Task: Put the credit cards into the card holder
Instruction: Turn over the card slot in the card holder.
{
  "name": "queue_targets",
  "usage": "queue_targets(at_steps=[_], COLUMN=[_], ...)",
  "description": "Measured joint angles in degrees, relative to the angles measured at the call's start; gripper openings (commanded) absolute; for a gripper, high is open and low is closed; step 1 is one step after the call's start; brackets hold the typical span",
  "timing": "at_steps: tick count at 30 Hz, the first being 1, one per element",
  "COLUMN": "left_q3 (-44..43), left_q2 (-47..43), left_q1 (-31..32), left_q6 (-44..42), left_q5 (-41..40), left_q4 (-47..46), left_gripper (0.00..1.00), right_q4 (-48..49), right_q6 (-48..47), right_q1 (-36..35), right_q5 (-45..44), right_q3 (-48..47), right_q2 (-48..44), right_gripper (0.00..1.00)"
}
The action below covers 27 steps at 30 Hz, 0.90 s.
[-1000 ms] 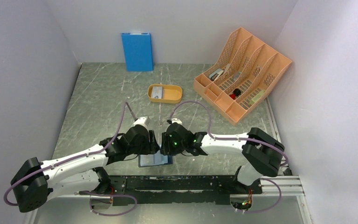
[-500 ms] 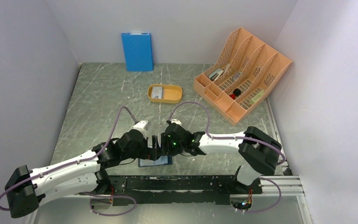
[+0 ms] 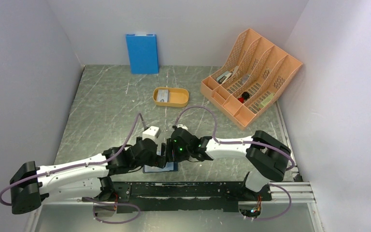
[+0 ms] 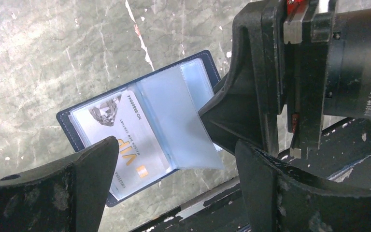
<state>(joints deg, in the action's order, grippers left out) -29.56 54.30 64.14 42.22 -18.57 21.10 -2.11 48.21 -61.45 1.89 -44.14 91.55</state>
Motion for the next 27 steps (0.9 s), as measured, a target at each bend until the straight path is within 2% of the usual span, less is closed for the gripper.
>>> queue_targets(at_steps=[8,13,27], left_q3=[2.5,2.8,3.3], left_q2=[-11.7,-14.4,-2.8], left_q1=[1.6,1.7,3.4], left_q6=[2.3,3.9,3.8], left_q5=[-0.3,-0.1,1.9], left_q4=[3.9,5.2,4.5], left_gripper=[0.97,0.97,0.95], right_q4=[2.4,3.3,5.0], right_q6=[2.2,2.8,3.8], right_q1=[0.3,0.4,1.7], right_q5=[1.1,1.1,2.2], right_q3=[0.2,0.2,0.3], right_q2=[0.3,0.3,1.5], right_gripper=[0.56,0.56,0.56])
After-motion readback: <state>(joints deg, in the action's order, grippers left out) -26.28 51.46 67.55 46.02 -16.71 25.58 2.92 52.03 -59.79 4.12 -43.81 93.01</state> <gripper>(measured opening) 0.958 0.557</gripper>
